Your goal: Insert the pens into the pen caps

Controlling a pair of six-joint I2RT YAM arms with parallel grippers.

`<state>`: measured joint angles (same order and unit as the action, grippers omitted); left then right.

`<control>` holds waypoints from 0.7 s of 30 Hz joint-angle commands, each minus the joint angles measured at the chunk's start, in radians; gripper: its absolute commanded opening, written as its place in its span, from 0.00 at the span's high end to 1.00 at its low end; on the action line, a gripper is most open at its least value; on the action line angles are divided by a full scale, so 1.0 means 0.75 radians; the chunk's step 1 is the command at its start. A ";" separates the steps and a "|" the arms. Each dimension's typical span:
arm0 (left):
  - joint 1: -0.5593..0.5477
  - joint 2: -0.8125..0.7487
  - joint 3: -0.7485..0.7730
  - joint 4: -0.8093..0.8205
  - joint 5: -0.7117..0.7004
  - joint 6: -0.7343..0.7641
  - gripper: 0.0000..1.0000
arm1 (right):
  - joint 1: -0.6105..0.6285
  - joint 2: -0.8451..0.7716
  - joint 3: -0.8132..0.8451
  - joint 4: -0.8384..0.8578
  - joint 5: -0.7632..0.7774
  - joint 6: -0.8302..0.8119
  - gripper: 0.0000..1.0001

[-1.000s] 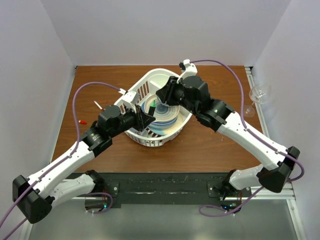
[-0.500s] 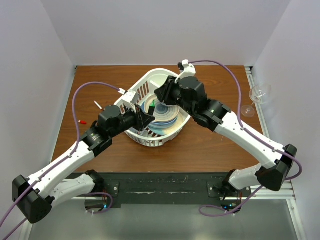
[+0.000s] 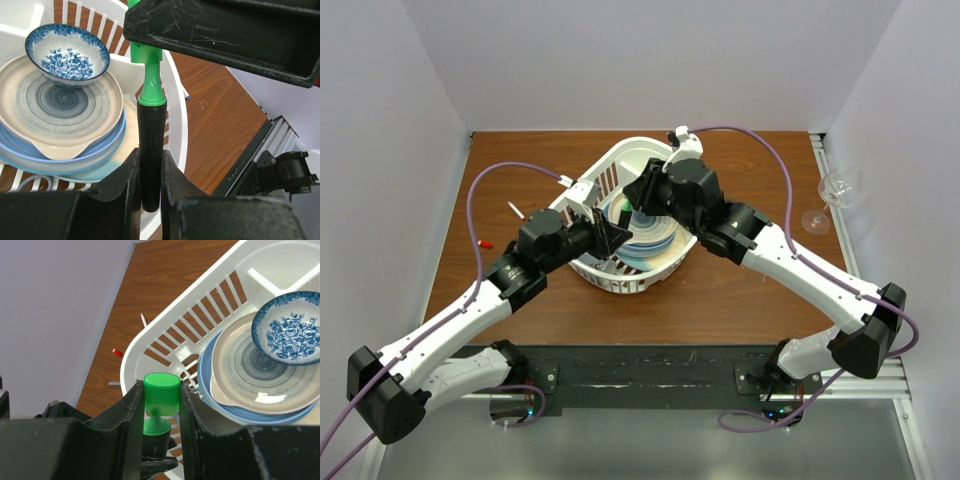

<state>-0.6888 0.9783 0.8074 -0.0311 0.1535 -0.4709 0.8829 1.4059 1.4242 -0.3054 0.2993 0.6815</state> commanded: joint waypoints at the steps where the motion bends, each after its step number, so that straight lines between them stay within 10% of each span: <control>1: -0.004 0.001 0.030 0.093 -0.006 -0.002 1.00 | 0.023 -0.046 -0.072 0.051 0.012 0.059 1.00; 21: -0.004 -0.014 0.030 0.178 -0.121 -0.045 1.00 | 0.234 -0.124 -0.257 0.055 0.074 0.194 1.00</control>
<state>-0.7078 0.9890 0.8032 -0.0723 0.1463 -0.4877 1.0027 1.3376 1.2572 -0.2184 0.4835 0.7864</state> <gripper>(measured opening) 0.183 0.317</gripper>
